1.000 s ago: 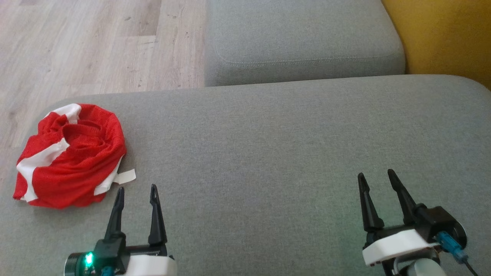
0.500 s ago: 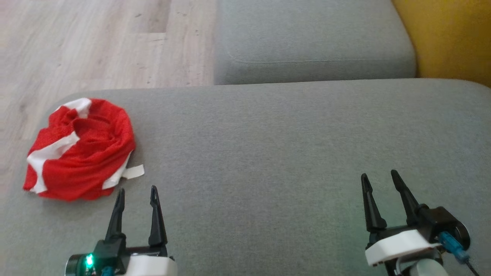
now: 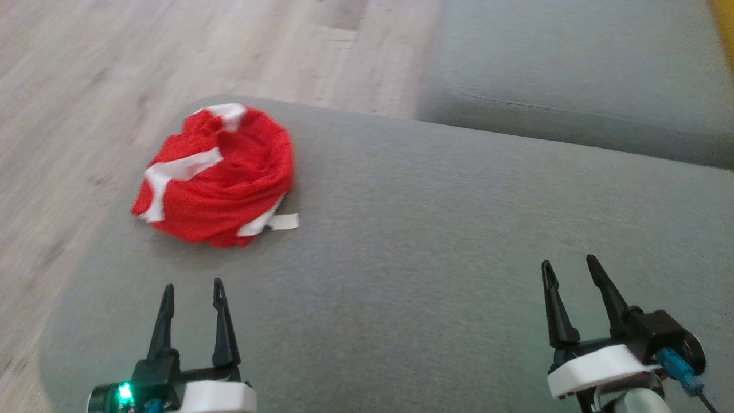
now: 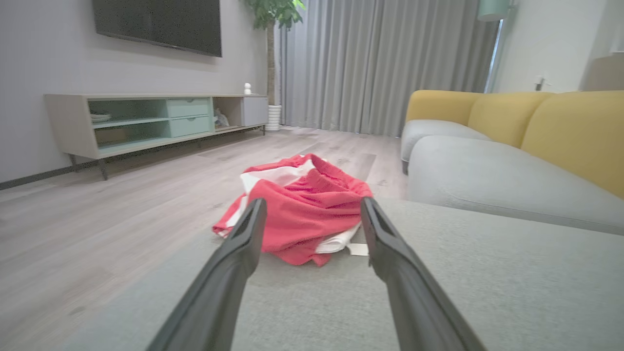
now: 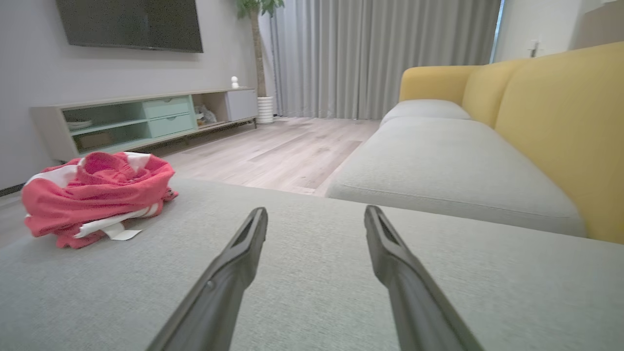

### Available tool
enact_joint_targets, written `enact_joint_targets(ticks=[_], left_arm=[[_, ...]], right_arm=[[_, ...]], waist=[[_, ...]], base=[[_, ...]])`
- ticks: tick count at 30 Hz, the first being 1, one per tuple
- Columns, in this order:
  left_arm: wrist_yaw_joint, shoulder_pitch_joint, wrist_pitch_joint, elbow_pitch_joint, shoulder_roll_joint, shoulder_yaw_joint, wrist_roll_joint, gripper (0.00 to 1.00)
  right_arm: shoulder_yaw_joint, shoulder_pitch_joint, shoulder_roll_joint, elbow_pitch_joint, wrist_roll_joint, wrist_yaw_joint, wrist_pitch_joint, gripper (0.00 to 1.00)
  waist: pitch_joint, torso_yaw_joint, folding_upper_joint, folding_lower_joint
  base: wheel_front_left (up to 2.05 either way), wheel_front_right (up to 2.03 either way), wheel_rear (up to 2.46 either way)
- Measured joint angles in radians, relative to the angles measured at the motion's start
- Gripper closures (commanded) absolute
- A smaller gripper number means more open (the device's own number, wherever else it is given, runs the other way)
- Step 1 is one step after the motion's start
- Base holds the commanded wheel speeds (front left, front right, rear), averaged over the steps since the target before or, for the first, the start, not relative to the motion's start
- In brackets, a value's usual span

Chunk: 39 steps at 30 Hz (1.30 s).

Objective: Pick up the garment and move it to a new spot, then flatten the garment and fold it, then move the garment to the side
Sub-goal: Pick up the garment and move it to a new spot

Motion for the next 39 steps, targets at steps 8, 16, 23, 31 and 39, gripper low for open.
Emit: enact_joint_targets(ticks=[8,16,23,31,39], left_arm=[[-0.006,0.000,0.000,0.000,0.001,0.028,0.002,0.00],[-0.001,-0.025,-0.001,0.016,0.001,0.077,0.020,0.00],[-0.031,-0.232,-0.004,-0.019,0.011,0.103,0.079,0.00],[-0.097,-0.601,-0.008,0.115,0.045,0.088,0.098,0.00],[-0.140,-0.920,-0.005,0.403,0.026,0.053,0.091,0.00]], right_arm=[[-0.003,0.000,0.000,-0.001,0.000,0.000,-0.002,0.00],[-0.016,-0.002,0.000,0.000,-0.026,0.000,-0.002,0.00],[-0.035,-0.022,0.000,-0.008,-0.115,0.000,-0.002,0.00],[-0.085,-0.126,-0.002,-0.029,-0.264,0.000,-0.002,0.00],[-0.119,-0.176,-0.037,-0.089,-0.339,0.000,-0.008,0.00]], waist=[[0.016,0.144,0.0000,0.0000],[0.056,0.214,0.0000,0.0002],[0.159,0.220,0.0000,0.0003],[0.328,0.203,0.0000,0.0004],[0.489,0.186,0.0000,0.0000]], base=[[0.00,0.00,0.00],[0.00,0.00,0.00],[0.00,0.00,0.00],[0.00,0.00,0.00],[0.00,0.00,0.00]])
